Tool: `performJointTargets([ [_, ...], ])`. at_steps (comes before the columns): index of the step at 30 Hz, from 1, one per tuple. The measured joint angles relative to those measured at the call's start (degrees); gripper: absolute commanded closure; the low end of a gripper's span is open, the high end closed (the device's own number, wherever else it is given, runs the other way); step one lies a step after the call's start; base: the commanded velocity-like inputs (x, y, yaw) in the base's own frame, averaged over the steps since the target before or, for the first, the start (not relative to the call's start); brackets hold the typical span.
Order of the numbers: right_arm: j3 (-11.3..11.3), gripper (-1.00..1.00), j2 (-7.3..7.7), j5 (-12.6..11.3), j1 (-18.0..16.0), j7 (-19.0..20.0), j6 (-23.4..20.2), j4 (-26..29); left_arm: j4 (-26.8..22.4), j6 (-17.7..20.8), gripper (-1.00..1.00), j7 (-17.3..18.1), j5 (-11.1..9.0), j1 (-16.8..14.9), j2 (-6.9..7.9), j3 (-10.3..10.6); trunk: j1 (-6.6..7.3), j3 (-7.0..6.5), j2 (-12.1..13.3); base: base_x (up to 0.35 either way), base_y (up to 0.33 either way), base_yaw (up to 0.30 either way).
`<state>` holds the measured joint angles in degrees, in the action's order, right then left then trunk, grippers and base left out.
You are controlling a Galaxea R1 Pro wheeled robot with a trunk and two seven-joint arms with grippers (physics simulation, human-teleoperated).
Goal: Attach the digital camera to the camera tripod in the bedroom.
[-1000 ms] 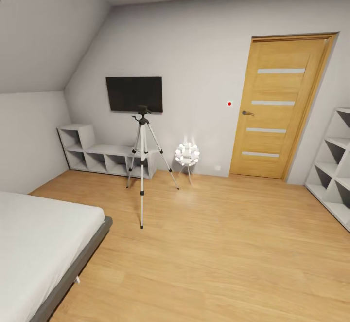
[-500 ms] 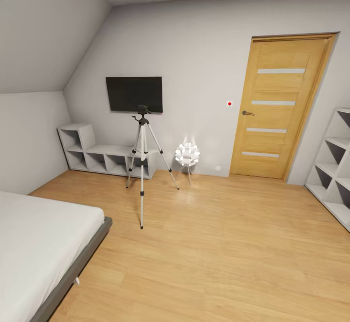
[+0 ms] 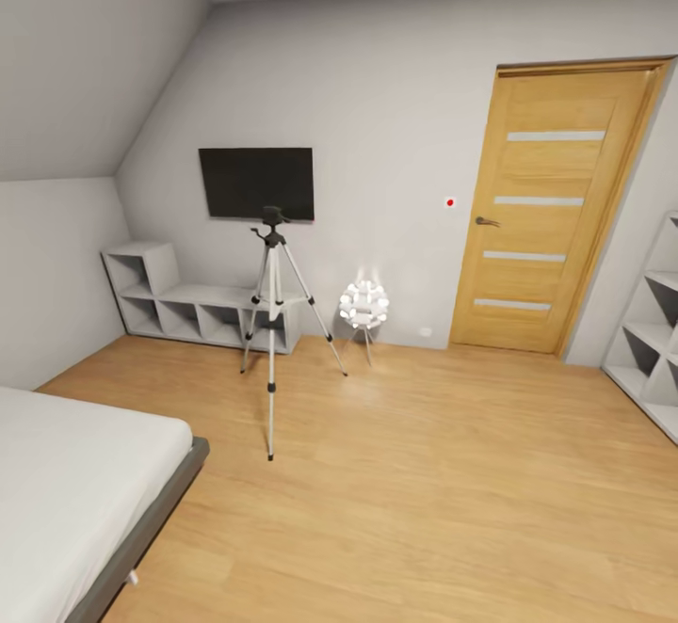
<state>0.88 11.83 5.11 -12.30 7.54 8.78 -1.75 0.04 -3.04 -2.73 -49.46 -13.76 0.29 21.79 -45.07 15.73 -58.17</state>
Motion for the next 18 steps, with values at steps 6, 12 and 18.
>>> performJointTargets([
  [6,0.0,-1.0,-0.16,0.1,0.0,-0.7,-0.1,0.0,0.0,0.0,1.0,-0.1,0.0,0.0,-0.02,0.0,0.0,0.0,0.0,0.324,0.0,0.0],
  [12,0.0,-1.0,-0.23,0.2,0.0,-1.3,-0.1,0.0,0.0,0.2,1.0,-0.1,0.0,0.0,-0.02,0.0,0.0,0.0,0.0,0.324,0.0,0.0],
  [18,0.0,-1.0,-0.24,0.4,0.0,-1.4,-0.2,0.0,0.0,0.5,1.0,-0.1,0.0,0.0,-0.02,0.0,0.0,0.0,0.0,0.324,0.0,0.0],
])
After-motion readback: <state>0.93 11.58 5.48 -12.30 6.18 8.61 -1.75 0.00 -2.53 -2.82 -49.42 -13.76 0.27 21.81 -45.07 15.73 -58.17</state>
